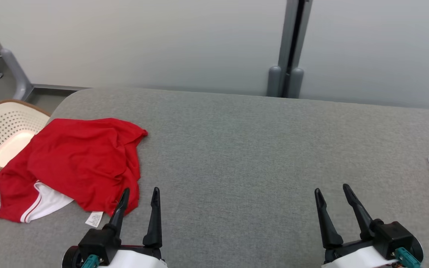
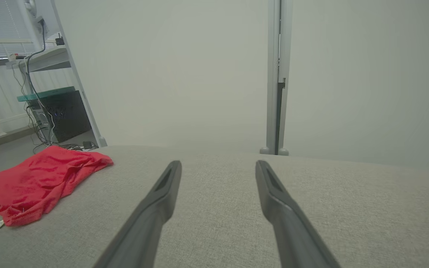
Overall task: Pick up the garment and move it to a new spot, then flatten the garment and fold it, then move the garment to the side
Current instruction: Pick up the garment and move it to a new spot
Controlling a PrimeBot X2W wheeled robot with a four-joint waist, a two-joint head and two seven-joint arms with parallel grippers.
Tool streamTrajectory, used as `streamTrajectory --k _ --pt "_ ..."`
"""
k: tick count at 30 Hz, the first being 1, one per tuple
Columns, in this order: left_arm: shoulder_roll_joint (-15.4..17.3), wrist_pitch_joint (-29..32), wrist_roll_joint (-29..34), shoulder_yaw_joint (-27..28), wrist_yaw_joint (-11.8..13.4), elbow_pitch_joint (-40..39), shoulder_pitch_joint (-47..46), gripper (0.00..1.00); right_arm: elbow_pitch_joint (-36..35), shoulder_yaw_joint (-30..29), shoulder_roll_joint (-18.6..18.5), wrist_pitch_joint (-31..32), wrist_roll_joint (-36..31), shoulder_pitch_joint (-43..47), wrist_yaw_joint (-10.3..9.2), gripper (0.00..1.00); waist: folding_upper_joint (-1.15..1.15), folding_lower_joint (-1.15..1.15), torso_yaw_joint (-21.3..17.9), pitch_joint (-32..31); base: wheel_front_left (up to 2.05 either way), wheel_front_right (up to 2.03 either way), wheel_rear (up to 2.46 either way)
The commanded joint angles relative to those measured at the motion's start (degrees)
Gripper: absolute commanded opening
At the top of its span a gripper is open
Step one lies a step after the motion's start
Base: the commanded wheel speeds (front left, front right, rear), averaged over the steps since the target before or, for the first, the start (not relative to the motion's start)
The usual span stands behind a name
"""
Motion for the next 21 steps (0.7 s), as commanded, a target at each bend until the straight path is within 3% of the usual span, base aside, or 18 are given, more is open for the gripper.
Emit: streamTrajectory --k 1,15,21 --pt "0.2 0.0 0.5 0.3 -0.1 0.0 -0.3 1.00 0.0 0.2 -0.2 -0.1 0.4 0.4 -0.02 1.00 0.00 0.00 2.5 -0.4 0.00 0.00 0.00" --pt "0.2 0.0 2.4 6.1 -1.5 0.5 1.7 1.00 0.7 6.9 0.3 -0.1 3.0 0.6 -0.02 1.00 0.00 0.00 15.5 -2.6 0.00 0.00 0.00" --pt "0.2 0.0 1.9 8.0 -0.8 -0.8 2.7 1.00 1.7 10.1 0.3 -0.1 3.3 -1.4 -0.02 1.00 0.00 0.00 17.0 -1.5 0.00 0.00 0.00"
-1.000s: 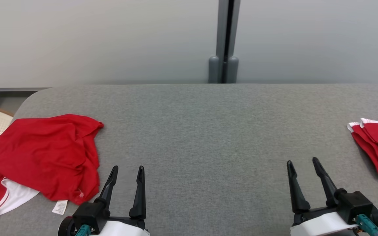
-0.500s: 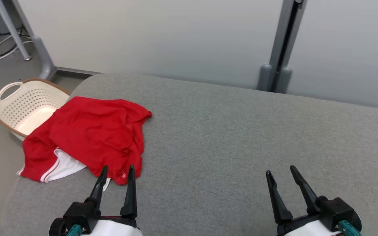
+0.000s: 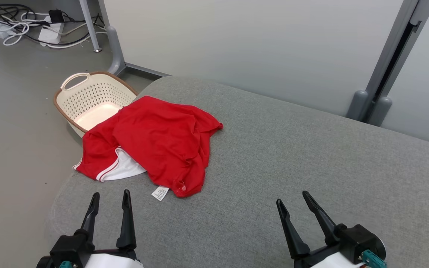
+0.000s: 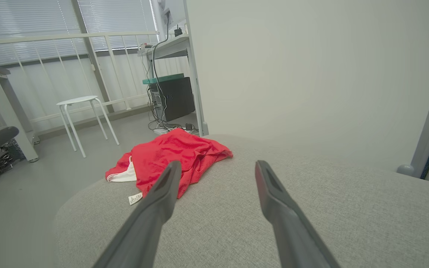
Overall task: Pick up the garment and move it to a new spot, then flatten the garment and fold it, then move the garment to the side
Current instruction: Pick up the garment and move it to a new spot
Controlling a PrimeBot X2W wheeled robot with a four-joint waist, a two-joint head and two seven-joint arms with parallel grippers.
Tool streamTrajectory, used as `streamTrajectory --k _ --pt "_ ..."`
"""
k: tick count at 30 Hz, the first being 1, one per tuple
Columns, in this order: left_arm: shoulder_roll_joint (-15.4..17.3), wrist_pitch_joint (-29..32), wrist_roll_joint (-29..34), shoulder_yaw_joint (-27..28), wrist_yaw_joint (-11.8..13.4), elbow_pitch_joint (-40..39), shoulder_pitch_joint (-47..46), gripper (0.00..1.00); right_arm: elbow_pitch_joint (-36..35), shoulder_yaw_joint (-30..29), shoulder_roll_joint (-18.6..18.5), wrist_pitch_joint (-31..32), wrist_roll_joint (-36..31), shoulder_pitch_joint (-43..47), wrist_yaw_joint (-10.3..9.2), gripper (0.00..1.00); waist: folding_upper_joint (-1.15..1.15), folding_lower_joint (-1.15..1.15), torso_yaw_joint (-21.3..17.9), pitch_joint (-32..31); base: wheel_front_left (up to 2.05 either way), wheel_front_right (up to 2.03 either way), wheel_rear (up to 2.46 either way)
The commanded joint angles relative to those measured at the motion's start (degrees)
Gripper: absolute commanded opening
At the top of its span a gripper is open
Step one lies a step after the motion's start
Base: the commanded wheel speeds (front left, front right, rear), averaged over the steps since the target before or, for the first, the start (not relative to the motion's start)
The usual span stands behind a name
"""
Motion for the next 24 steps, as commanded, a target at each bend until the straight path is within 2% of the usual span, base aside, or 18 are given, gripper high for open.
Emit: streamTrajectory --k 1,11,19,24 --pt "0.2 0.0 -0.1 0.4 0.6 -0.6 0.9 1.00 0.6 0.7 -0.4 -0.1 0.3 -1.1 -0.02 1.00 0.00 0.00 0.5 0.5 0.00 0.00 0.00" --pt "0.2 0.0 -0.4 1.5 1.0 -1.3 0.9 1.00 1.3 1.4 -1.2 -0.1 1.0 -2.1 -0.02 1.00 0.00 0.00 0.5 0.9 0.00 0.00 0.00" --pt "0.2 0.0 0.8 3.8 -1.7 1.7 -1.0 1.00 0.2 -1.1 -1.3 -0.1 0.1 -0.3 -0.02 1.00 0.00 0.00 -0.6 1.3 0.00 0.00 0.00" --pt "1.2 0.0 1.9 7.4 -5.2 4.6 -5.1 1.00 -1.2 -2.7 -2.9 -0.1 -0.8 -0.7 -0.02 1.00 0.00 0.00 -2.9 4.2 0.00 0.00 0.00"
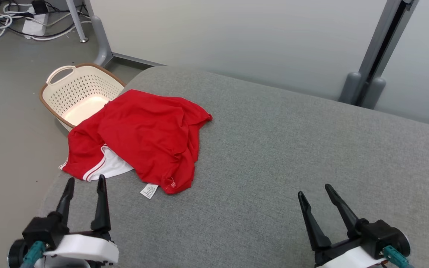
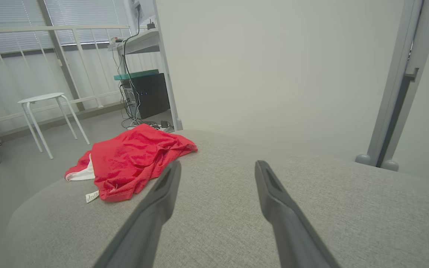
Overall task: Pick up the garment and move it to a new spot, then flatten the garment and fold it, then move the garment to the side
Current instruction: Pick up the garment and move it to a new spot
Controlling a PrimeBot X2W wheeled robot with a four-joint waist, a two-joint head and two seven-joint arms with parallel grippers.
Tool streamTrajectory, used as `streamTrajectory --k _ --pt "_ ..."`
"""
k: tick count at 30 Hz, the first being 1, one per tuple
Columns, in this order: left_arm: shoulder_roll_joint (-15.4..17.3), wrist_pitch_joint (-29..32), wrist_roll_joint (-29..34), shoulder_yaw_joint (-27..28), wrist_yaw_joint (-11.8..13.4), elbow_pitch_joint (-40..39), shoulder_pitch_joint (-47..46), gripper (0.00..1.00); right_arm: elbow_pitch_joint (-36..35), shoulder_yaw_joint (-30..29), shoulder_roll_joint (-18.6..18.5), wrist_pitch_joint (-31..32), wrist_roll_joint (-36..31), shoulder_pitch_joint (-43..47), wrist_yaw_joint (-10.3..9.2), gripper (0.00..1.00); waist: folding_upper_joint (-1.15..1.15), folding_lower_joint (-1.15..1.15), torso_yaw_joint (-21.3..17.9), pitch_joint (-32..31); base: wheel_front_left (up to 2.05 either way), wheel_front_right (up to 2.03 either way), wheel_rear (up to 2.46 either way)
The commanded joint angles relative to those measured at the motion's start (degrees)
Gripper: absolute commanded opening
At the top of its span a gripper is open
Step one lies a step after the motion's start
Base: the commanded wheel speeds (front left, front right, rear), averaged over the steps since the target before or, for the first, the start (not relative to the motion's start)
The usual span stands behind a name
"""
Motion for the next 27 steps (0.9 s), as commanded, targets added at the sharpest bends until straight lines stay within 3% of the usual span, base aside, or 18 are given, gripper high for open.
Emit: streamTrajectory --k 1,6,12,18,27 --pt "1.3 0.0 0.5 0.7 -1.0 1.2 -2.2 1.00 -0.6 -0.5 -1.0 -0.1 -0.3 -0.4 -0.02 1.00 0.00 0.00 -1.6 2.0 0.00 0.00 0.00" --pt "4.9 3.9 -0.8 0.7 -4.0 8.9 -9.8 1.00 -2.3 -2.8 -4.1 -0.1 -0.6 -1.4 -0.02 1.00 0.00 0.00 -3.7 6.0 0.00 0.00 0.00" --pt "7.7 22.2 -6.4 -0.7 -6.0 18.0 -19.2 1.00 -5.1 -5.5 -8.0 -0.1 -0.4 -2.9 -0.02 1.00 0.00 0.00 -6.0 11.4 0.00 0.00 0.00" --pt "10.1 29.3 -7.4 -1.1 -5.9 23.6 -25.8 1.00 -7.8 -6.2 -11.0 -0.1 -0.1 -3.6 -0.02 1.00 0.00 0.00 -8.3 16.2 0.00 0.00 0.00" --pt "11.5 32.4 -8.4 -0.2 -3.4 33.3 -33.6 1.00 -10.4 -6.2 -13.7 -0.1 0.6 -4.5 -0.02 1.00 0.00 0.00 -11.1 20.6 0.00 0.00 0.00"
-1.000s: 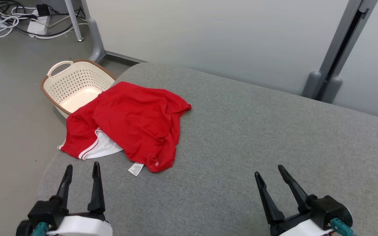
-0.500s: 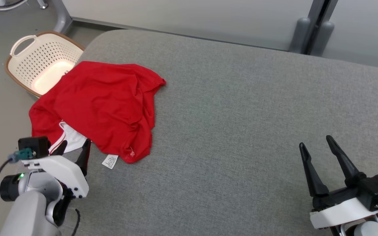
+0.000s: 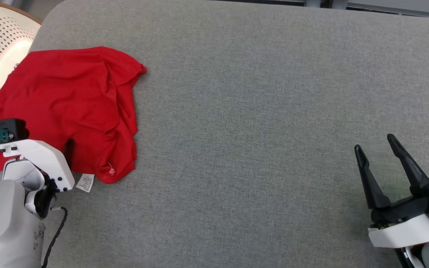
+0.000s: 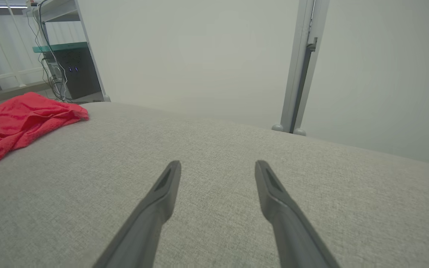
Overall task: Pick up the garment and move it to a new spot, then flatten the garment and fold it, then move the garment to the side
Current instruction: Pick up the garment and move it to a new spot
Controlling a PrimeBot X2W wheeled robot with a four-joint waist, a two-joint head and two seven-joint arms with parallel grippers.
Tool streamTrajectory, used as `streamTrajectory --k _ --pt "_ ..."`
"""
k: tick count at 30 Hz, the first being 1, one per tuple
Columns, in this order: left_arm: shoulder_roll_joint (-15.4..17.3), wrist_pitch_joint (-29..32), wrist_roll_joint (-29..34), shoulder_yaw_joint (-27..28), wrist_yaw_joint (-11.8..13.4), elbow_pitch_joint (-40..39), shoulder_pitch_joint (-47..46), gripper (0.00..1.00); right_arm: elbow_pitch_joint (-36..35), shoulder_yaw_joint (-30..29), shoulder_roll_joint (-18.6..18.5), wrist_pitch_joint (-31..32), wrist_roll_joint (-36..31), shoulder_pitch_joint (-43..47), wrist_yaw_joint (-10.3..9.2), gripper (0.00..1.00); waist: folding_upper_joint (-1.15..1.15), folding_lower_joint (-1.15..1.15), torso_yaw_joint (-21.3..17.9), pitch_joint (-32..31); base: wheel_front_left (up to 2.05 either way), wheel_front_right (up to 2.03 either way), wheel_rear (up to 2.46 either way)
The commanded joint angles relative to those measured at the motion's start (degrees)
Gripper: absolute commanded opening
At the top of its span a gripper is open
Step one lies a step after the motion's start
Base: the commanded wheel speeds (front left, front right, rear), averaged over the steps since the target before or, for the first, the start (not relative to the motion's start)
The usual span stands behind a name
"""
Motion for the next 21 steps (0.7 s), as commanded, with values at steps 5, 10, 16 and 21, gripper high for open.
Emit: streamTrajectory --k 5,10,16,21 --pt "0.2 1.3 -0.6 0.0 0.6 6.3 -4.1 1.00 -0.7 -0.5 -1.3 -0.1 0.3 0.0 -0.02 1.00 0.00 0.00 -1.8 1.8 0.00 0.00 0.00" --pt "0.1 1.2 -0.7 -0.7 0.0 9.7 -5.4 0.00 -0.4 -0.6 -1.4 -0.1 0.5 -0.1 -0.02 1.00 0.00 0.00 -2.1 1.7 0.00 0.00 0.00" --pt "0.3 -1.4 -1.2 -1.3 -1.4 12.0 -5.9 0.00 0.2 -0.2 -0.3 -0.1 0.4 -0.7 -0.02 1.00 0.00 0.00 -2.3 0.0 0.00 0.00 0.00" --pt "1.3 -6.1 -1.2 -2.3 -2.4 10.2 -5.0 0.00 1.3 0.1 1.8 -0.1 0.6 -1.0 -0.02 1.00 0.00 0.00 -2.8 -3.8 0.00 0.00 0.00"
